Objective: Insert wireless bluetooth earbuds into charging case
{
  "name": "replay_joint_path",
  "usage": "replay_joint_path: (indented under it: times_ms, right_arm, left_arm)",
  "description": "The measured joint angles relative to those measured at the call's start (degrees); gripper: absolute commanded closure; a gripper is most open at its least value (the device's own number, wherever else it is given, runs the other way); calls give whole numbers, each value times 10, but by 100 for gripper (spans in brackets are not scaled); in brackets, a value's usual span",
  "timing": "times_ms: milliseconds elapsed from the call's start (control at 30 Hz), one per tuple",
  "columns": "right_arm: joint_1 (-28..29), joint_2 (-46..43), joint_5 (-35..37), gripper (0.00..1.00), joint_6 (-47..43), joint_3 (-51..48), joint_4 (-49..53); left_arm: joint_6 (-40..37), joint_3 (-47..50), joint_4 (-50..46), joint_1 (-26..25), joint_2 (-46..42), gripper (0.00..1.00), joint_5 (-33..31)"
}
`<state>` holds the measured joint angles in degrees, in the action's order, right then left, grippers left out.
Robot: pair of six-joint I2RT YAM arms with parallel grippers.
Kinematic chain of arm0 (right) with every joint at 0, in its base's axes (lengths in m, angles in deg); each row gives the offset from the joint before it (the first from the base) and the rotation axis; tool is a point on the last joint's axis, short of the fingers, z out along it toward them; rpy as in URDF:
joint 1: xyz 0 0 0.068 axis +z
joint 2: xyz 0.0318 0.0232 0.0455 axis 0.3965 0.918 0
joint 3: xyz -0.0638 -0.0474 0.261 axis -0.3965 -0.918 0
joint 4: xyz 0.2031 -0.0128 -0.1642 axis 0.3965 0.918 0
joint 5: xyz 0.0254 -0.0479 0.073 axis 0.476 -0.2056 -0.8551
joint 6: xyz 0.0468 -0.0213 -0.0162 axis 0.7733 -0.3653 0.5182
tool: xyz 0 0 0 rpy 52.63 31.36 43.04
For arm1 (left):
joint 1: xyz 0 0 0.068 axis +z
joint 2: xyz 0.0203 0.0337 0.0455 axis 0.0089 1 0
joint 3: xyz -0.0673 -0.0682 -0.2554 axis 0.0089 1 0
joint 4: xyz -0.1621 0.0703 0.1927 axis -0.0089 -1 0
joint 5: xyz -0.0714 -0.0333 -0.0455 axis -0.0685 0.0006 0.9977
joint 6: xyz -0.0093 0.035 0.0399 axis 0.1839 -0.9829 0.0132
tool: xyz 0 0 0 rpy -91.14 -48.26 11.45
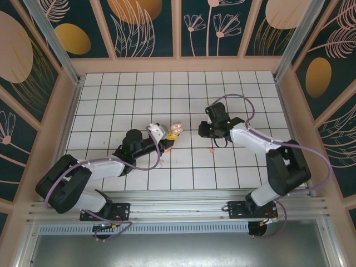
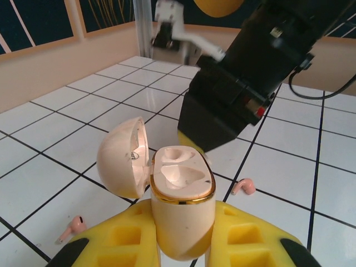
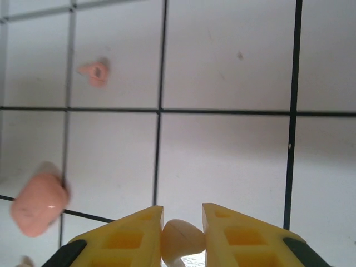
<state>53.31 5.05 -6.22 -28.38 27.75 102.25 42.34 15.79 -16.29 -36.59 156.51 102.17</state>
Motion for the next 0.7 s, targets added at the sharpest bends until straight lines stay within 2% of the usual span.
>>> replay_joint_path:
  times_ms: [300, 700]
  right_arm:
    - [1, -131, -13, 80, -7, -74, -140]
    - [1, -217, -81, 80, -34, -145, -297]
  left_arm:
    - [31, -23, 18, 0, 23, 86, 2]
    - [64, -38, 43, 0, 38, 86, 5]
